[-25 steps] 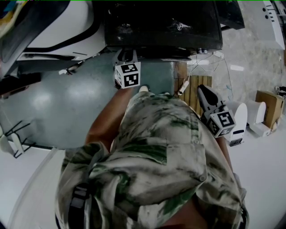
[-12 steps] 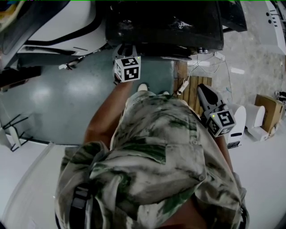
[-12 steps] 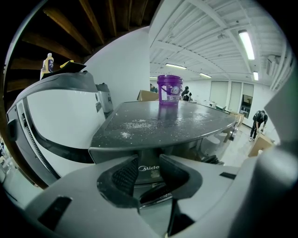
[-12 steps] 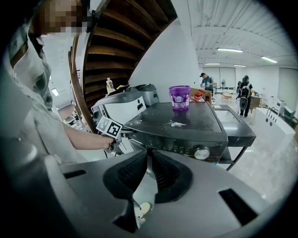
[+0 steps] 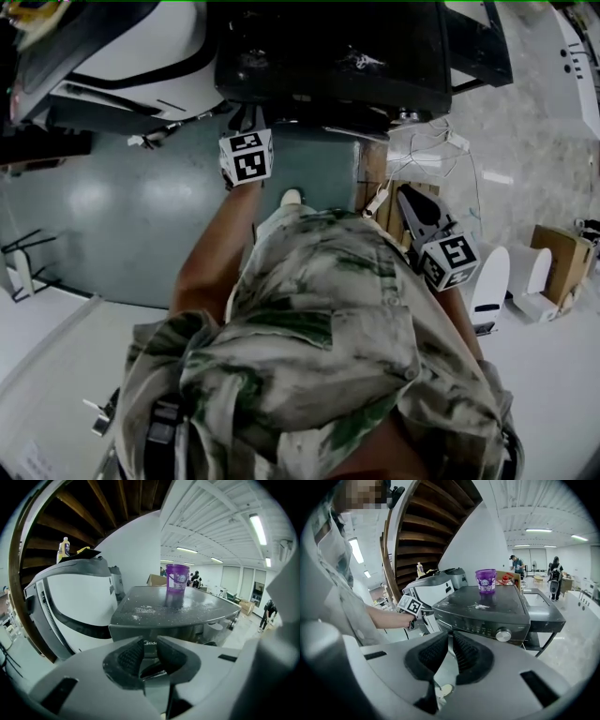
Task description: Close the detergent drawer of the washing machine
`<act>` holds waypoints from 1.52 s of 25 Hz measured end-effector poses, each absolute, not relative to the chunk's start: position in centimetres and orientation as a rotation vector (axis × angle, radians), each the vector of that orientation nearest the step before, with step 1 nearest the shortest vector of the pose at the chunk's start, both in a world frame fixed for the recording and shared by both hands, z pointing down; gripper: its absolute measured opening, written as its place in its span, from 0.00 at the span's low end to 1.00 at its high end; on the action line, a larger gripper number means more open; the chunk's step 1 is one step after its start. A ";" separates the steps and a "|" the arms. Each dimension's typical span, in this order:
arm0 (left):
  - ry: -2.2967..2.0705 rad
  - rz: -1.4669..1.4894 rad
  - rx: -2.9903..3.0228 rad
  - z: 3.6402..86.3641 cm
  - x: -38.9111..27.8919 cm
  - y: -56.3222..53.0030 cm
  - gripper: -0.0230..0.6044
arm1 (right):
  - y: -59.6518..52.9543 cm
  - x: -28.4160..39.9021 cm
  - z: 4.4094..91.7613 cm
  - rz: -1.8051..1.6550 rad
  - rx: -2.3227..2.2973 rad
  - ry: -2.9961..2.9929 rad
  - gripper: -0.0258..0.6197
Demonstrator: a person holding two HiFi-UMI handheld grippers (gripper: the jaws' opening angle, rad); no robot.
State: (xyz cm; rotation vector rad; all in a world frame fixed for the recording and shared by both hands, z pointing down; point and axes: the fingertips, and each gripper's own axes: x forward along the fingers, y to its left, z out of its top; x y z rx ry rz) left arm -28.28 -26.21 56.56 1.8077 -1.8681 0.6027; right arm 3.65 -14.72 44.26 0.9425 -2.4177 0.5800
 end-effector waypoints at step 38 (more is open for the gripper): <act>-1.412 0.351 2.106 43.8 -1.7 -0.2 0.08 | -4.7 10.9 43.4 0.453 0.307 -2.659 0.08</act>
